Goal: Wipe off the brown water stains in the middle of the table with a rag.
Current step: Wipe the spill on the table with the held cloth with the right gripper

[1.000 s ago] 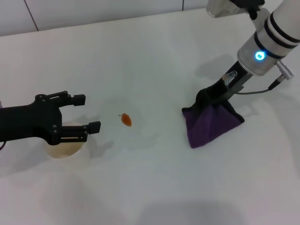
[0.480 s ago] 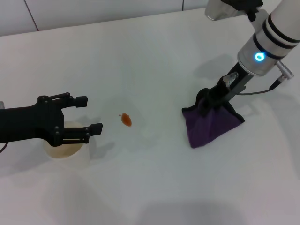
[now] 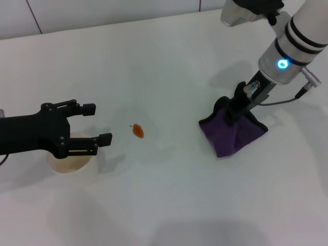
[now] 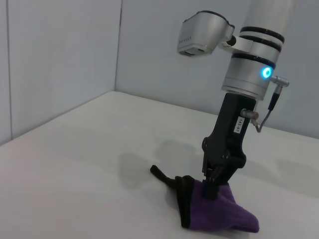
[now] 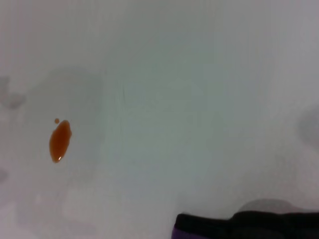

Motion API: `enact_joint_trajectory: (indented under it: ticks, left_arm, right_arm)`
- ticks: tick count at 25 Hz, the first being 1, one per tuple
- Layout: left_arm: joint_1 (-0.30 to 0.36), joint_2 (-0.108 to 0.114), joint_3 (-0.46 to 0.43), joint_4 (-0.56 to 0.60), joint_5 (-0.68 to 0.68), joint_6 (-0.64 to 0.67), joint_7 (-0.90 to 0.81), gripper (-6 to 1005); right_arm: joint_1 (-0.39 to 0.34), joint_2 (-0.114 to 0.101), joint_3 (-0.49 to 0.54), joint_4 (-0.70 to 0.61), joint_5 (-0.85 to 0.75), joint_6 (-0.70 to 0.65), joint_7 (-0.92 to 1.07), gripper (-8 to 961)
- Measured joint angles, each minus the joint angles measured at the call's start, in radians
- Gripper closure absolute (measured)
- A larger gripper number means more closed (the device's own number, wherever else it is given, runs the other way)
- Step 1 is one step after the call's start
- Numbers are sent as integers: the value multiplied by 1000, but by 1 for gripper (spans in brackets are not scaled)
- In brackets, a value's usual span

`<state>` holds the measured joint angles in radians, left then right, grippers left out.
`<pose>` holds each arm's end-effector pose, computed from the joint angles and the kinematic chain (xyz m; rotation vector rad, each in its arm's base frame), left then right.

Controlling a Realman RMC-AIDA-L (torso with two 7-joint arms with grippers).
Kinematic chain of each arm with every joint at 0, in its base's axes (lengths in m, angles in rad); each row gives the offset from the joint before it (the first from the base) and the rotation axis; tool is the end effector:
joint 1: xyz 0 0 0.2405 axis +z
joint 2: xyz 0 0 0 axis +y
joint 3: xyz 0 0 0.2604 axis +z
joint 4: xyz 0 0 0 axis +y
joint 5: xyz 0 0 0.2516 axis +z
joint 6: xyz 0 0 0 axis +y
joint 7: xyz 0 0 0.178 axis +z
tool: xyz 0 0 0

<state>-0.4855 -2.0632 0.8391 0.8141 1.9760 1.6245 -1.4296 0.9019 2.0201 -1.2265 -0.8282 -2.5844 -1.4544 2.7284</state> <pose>-0.2617 0.3691 -0.0170 -2.8531 -0.4800 -0.5964 0.1974 0.4511 -0.0497 -2.4434 1.3578 -0.4872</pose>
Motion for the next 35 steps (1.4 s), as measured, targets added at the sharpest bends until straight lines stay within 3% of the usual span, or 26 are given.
enact_joint_trajectory:
  ticks: [6,26,35]
  left_arm:
    - [-1,0,0,1,-3,4,2,111]
    - [-1,-11,3,-5,2,14,23,112]
    - [1,-11,22,-7,0,15,25,112]
  right_arm:
    - [1,0,-86,-47,7,12,-2,907]
    - [48,1,-484,-183,140,124,-51,922]
    - [84,4,-533,-176,228,157,-121,922]
